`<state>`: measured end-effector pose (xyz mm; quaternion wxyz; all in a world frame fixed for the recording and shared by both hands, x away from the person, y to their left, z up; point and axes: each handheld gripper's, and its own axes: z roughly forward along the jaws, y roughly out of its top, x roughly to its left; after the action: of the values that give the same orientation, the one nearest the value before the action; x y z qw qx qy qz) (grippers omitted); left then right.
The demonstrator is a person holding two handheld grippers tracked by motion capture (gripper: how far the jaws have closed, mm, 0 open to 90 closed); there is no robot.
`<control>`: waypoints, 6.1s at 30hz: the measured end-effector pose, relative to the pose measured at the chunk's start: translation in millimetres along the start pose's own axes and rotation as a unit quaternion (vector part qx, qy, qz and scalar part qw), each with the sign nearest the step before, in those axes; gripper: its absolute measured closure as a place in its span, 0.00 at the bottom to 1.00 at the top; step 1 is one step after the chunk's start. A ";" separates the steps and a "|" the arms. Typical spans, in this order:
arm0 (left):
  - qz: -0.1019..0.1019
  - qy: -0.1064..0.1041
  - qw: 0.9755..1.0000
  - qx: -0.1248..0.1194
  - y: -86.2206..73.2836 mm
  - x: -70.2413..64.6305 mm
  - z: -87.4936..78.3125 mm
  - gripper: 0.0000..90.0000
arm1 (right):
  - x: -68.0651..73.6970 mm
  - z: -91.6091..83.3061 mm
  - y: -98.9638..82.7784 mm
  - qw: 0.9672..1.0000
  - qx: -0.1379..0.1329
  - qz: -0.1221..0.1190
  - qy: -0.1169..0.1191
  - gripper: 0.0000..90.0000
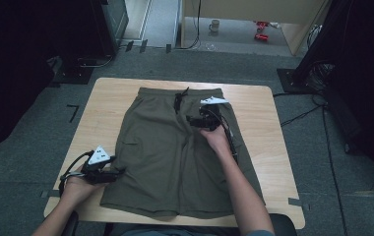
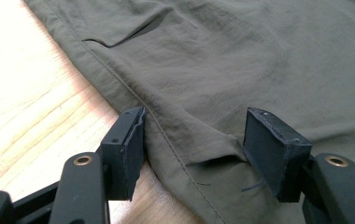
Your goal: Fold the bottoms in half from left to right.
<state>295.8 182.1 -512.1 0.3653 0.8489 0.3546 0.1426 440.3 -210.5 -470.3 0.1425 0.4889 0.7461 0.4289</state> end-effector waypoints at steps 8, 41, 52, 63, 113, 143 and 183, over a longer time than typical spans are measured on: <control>0.001 -0.002 1.000 0.000 -0.1 0.1 -0.1 0.44 | 12.5 20.6 16.2 1.000 0.014 -0.015 -0.001 0.35; -0.014 -0.016 1.000 0.010 -3.9 -4.9 -8.0 0.45 | 69.6 115.9 49.7 0.998 0.038 -0.045 0.034 0.38; -0.019 -0.010 1.000 0.018 -1.8 -4.8 -9.9 0.45 | 89.0 138.6 51.8 0.997 0.029 -0.063 0.037 0.38; -0.009 -0.015 1.000 0.011 -4.3 -8.8 -8.0 0.42 | 114.7 166.6 54.5 0.996 0.037 -0.067 0.046 0.37; -0.052 -0.061 0.995 0.055 16.3 -5.7 -10.6 0.99 | 142.0 185.5 51.0 0.994 0.073 -0.064 0.047 0.95; 0.000 -0.140 0.990 -0.035 115.0 -74.3 -26.4 0.99 | 87.2 72.4 102.5 0.994 0.041 -0.074 0.072 0.96; 0.063 -0.198 0.978 0.037 167.5 -182.8 133.0 0.99 | -83.9 -4.2 8.7 0.994 0.075 -0.037 -0.069 0.95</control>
<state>316.5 -96.7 -480.3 0.3870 0.8937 0.2262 -0.0183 483.3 -282.8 -478.3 0.1728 0.4989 0.7819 0.3314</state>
